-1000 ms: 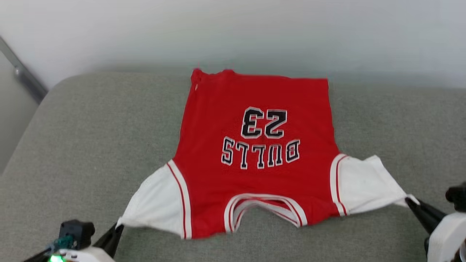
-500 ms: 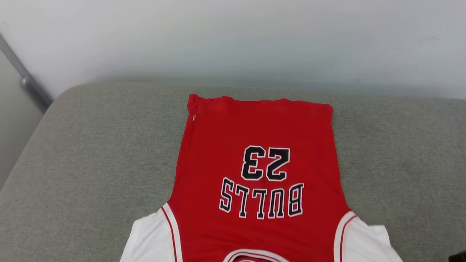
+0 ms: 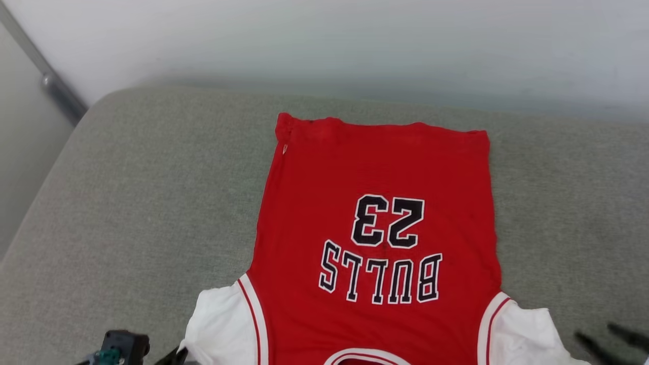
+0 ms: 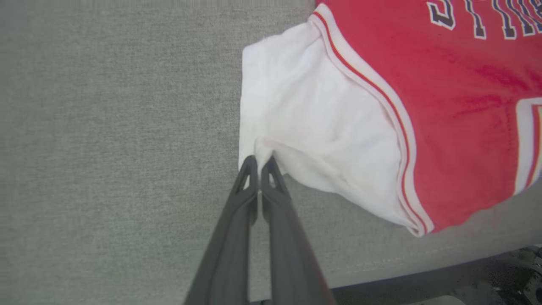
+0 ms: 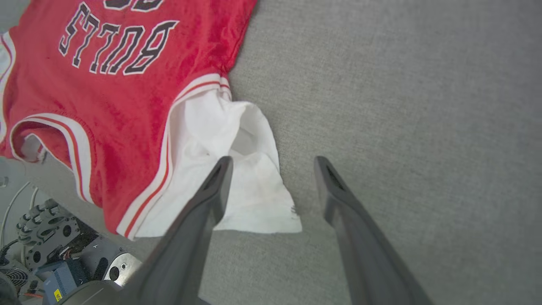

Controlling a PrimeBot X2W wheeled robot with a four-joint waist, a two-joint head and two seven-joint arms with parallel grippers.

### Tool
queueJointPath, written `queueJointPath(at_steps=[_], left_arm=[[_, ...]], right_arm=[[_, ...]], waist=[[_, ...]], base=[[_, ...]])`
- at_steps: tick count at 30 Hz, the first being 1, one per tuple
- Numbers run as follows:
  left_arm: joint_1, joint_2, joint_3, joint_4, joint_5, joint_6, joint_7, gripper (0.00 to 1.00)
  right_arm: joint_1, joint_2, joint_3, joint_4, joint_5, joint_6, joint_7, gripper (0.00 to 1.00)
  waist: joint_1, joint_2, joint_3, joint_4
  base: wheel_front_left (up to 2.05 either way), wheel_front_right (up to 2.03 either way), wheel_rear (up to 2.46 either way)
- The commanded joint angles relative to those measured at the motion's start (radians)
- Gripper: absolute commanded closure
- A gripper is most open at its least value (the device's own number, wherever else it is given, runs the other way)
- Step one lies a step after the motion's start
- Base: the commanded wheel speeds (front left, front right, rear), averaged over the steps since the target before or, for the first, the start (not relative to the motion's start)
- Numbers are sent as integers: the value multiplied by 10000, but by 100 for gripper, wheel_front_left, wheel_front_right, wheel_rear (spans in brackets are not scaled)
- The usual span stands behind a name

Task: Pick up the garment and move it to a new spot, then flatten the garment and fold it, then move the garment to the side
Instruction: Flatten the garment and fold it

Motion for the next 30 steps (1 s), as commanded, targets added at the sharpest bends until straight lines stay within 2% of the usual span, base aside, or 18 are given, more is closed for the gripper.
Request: queueJointPath(at_steps=[1,4,8,15,19,24,30], left_arm=[[-217,49,14,-176,53,46,81,100],[-385,61,-56,-807,7,70,407,100],[-677,168,-213,-1790,116,115,893,100],[-1228,161,-484,-3567,186,48,1670,100],[-1597,82,-700,-4308,367,-14,1923,100],[-1849,-225,-948,-4982,494,-4,2030,100],[-2123,-525,-1287,-5293,722,-126,2035,100]], right_arm=[[-357,59,-208,-152,69,-7,166,0],[-1349,317,-667,-447,170,-7,1014,0],[-3059,736,-967,-446,-185,-5,2697,0],[-6675,1325,-1251,894,-1503,-5,5723,0],[-8458,1443,-1427,1768,-2347,-5,7094,0],[-9998,1296,-1444,2705,-3509,-5,8366,0],[-11126,1167,-1583,3500,-4563,-5,8919,0]], waist=[[0,0,283,223],[0,0,656,488],[0,0,1226,946],[0,0,2603,1932],[0,0,3261,2575],[0,0,3932,3161],[0,0,4515,3663]], base=[[0,0,0],[0,0,0],[0,0,0],[0,0,0],[0,0,0],[0,0,0],[0,0,0]])
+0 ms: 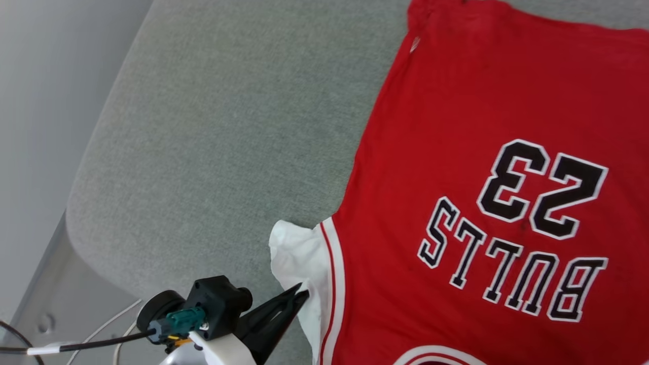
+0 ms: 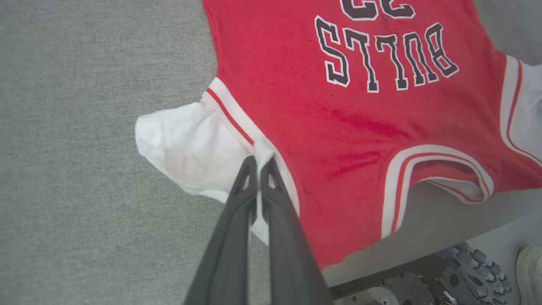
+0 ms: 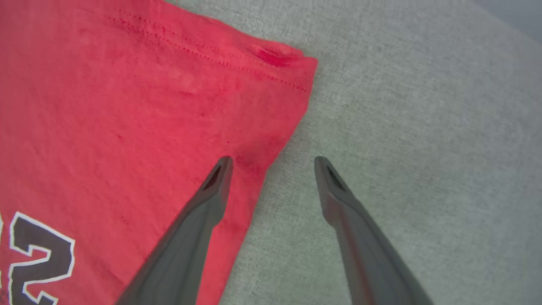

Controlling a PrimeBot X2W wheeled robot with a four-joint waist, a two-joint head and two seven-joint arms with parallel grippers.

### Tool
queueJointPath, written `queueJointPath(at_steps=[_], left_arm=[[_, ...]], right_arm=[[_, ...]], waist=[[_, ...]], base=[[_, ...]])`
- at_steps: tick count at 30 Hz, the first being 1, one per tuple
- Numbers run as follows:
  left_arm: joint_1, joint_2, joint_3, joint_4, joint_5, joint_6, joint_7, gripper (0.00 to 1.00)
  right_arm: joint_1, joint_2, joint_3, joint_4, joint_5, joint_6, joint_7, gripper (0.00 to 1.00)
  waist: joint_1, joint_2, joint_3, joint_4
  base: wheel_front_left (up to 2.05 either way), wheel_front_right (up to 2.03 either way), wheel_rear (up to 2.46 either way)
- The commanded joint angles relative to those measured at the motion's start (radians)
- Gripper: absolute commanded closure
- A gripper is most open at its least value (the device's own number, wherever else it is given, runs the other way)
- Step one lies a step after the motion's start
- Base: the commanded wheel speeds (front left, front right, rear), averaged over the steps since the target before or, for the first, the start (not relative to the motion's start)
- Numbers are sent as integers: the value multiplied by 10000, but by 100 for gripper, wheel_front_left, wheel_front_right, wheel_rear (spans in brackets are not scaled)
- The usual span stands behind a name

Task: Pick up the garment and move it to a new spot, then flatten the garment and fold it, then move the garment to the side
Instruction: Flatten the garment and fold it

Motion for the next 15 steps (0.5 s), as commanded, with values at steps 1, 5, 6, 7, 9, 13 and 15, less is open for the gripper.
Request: queueJointPath(at_steps=[1,5,6,7,9,13,15], left_arm=[[-156,-109,-64,-40,68,-46,-44,100],[-304,-224,-118,-24,133,-87,-83,100],[-341,-245,-120,3,148,-88,-99,100],[-373,-267,-124,29,156,-94,-115,100],[-366,-334,-139,83,126,-82,-158,100],[-395,-374,-159,187,111,-80,-190,100],[-393,-370,-149,250,101,-53,-191,100]], right_arm=[[-281,1,-47,87,-166,-3,13,0],[-462,120,-92,401,-424,-3,159,0],[-389,156,-63,463,-468,-3,211,0],[-288,185,-26,519,-494,-3,220,0],[-5,204,105,631,-479,-3,284,0],[522,201,188,742,-262,-2,384,100],[634,136,164,725,-242,-3,316,100]], waist=[[-3,0,447,428],[-3,0,681,600],[-3,0,730,633],[-3,0,758,655],[-3,0,794,689],[-3,0,800,698],[-3,0,712,653]], base=[[0,0,0],[0,0,0],[0,0,0],[0,0,0],[0,0,0],[0,0,0],[0,0,0]])
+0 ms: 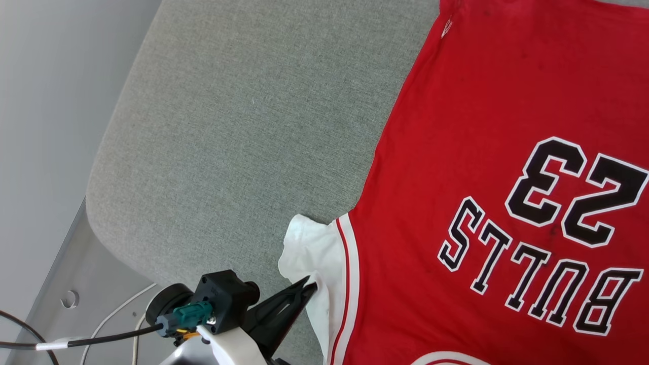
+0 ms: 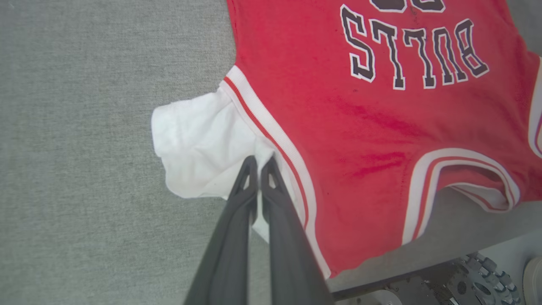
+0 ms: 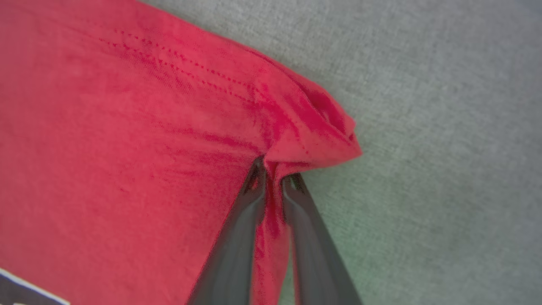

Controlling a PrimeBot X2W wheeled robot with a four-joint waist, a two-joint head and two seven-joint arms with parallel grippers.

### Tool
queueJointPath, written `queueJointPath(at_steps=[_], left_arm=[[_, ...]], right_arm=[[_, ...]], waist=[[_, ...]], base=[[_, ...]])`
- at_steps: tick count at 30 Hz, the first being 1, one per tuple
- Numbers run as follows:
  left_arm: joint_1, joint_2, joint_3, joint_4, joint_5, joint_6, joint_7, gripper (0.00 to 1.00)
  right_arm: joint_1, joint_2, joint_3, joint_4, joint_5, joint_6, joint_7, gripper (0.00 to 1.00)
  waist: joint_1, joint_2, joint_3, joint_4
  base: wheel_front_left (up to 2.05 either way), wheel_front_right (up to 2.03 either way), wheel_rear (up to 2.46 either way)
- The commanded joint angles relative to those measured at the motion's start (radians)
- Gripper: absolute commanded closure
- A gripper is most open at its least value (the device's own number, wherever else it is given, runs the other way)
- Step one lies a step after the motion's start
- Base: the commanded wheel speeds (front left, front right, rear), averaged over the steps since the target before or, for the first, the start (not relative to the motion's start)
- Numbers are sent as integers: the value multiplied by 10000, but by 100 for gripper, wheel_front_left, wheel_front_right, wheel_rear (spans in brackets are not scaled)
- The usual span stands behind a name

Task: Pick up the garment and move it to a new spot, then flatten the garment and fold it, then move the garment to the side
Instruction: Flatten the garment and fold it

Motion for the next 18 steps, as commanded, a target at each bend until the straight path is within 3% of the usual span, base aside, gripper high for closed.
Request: queueJointPath(at_steps=[1,12,18], left_arm=[[-78,-27,29,39,-18,24,-28,100],[173,247,175,77,-95,298,185,100],[532,450,278,205,-207,560,249,100]], right_arm=[[940,163,189,530,26,-3,120,100],[1898,39,58,455,400,-4,-344,100],[3241,459,-337,163,1088,-4,-805,100]], waist=[[0,0,-129,-80],[0,0,-1600,-1019],[0,0,-2823,-1867]], base=[[0,0,0],[0,0,0],[0,0,0]])
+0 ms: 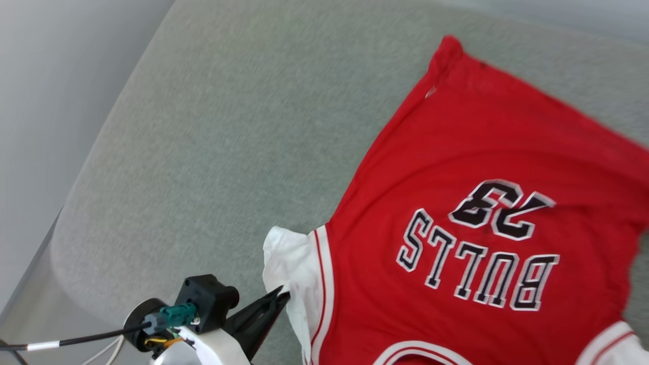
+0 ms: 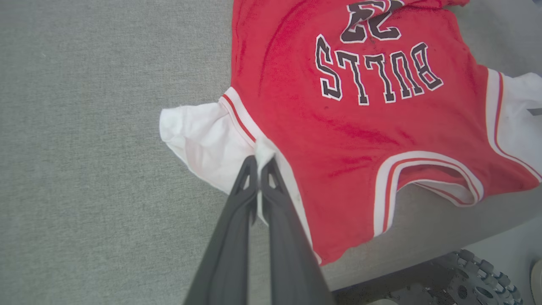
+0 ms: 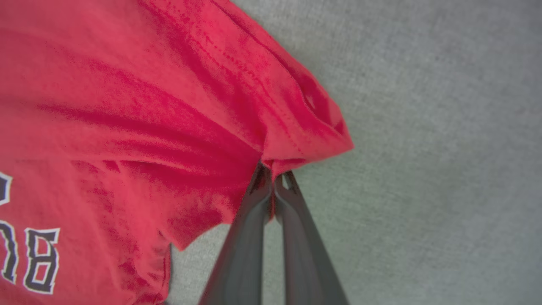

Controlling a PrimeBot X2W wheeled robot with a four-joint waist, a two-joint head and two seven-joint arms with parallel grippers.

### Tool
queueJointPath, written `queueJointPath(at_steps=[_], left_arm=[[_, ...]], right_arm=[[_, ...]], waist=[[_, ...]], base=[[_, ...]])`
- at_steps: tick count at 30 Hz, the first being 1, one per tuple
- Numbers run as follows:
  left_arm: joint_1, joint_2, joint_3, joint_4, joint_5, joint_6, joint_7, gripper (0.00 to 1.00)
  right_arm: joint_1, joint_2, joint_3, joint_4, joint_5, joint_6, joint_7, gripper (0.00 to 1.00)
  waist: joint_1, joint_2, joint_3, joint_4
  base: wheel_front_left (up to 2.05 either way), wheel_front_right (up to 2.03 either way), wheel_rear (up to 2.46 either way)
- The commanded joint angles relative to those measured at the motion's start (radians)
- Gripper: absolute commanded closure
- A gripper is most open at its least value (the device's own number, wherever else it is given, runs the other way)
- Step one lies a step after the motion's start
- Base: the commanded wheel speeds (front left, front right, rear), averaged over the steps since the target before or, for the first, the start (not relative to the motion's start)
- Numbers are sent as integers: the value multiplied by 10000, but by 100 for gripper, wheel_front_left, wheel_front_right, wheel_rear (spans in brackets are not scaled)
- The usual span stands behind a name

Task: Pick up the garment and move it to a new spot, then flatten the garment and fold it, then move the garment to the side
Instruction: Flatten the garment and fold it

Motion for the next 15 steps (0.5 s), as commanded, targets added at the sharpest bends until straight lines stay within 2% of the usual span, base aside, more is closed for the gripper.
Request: queueJointPath(at_steps=[1,8,15], left_arm=[[101,-2,36,7,-67,48,-23,100],[607,220,173,209,-252,306,-56,100],[1024,291,359,560,-420,500,-342,100]], right_arm=[[295,113,-84,-30,61,-4,-46,100],[2497,528,-714,-1001,812,-4,-220,100],[4837,1119,-1372,-2556,1508,-4,-401,100]], waist=[[0,0,-729,-651],[0,0,-1765,-1614],[0,0,-2326,-2356]], base=[[0,0,0],[0,0,0],[0,0,0]])
